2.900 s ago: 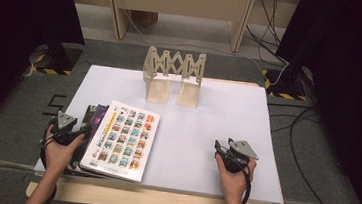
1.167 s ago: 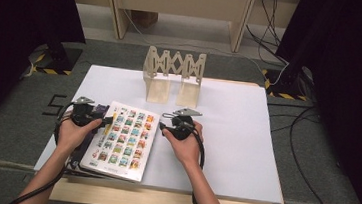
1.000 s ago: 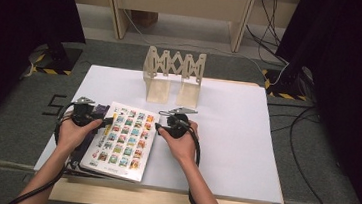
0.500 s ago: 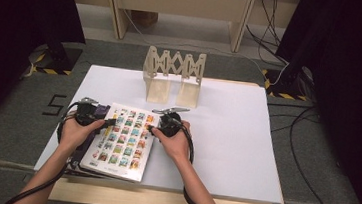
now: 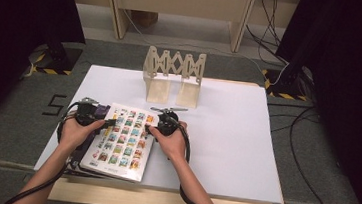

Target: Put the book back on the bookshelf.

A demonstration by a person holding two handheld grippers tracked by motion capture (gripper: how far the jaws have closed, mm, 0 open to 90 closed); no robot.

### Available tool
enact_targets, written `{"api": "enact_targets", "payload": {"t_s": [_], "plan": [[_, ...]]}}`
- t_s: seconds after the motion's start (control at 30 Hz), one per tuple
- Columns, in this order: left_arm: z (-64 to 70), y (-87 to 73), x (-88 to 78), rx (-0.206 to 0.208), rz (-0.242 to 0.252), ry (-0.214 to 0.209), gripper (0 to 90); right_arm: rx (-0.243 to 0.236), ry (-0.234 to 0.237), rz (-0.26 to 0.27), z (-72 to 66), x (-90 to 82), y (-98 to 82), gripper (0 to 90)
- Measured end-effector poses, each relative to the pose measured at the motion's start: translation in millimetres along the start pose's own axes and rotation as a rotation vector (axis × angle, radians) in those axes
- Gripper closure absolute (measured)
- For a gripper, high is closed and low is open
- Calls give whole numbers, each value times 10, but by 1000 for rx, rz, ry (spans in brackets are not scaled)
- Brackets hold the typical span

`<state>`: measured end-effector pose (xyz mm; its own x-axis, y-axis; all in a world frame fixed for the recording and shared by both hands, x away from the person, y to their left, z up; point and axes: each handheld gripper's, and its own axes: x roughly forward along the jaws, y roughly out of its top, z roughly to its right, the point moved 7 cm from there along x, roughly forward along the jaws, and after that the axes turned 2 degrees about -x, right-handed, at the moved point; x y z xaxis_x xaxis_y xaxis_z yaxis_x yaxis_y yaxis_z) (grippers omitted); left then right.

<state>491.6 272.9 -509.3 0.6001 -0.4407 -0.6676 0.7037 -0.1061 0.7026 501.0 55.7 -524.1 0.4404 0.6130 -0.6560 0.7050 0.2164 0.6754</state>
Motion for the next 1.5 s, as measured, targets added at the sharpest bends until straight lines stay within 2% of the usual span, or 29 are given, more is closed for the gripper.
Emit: {"api": "enact_targets", "payload": {"t_s": [0.13,0.23,0.37,0.47,0.57,0.63,0.67,0.73,0.8,0.83,0.97,1.13,1.23,1.33,1.5], "plan": [[-24,9,-15,26,-2,26,442,33,-14,17,-19,-1,8,476],[-45,12,-26,39,-2,39,456,26,-19,31,-40,10,17,482],[-71,9,-32,35,3,49,461,48,-31,45,-78,21,24,497],[-87,4,-32,28,8,46,462,46,-40,48,-96,26,27,503],[-86,0,-28,23,18,45,463,36,-19,25,-81,16,44,513],[-84,-3,-30,27,19,49,463,60,35,6,-31,3,102,515],[-79,-5,-30,27,20,51,463,68,35,14,12,1,150,509],[-77,-7,-29,28,26,54,464,69,5,29,105,19,240,495],[-81,-10,-30,26,26,51,464,102,31,22,147,60,288,474],[-84,-13,-28,21,29,46,464,99,28,7,158,113,292,473],[-88,-20,-28,15,38,44,465,105,33,-13,153,194,253,423],[-87,-27,-29,20,45,46,465,175,76,-8,186,238,253,396],[-83,-29,-29,21,50,50,465,187,87,-12,198,263,263,370],[-80,-29,-29,25,52,54,465,227,108,-12,215,302,264,342],[-77,-28,-26,24,51,56,464,233,115,-19,218,313,276,341]]}}
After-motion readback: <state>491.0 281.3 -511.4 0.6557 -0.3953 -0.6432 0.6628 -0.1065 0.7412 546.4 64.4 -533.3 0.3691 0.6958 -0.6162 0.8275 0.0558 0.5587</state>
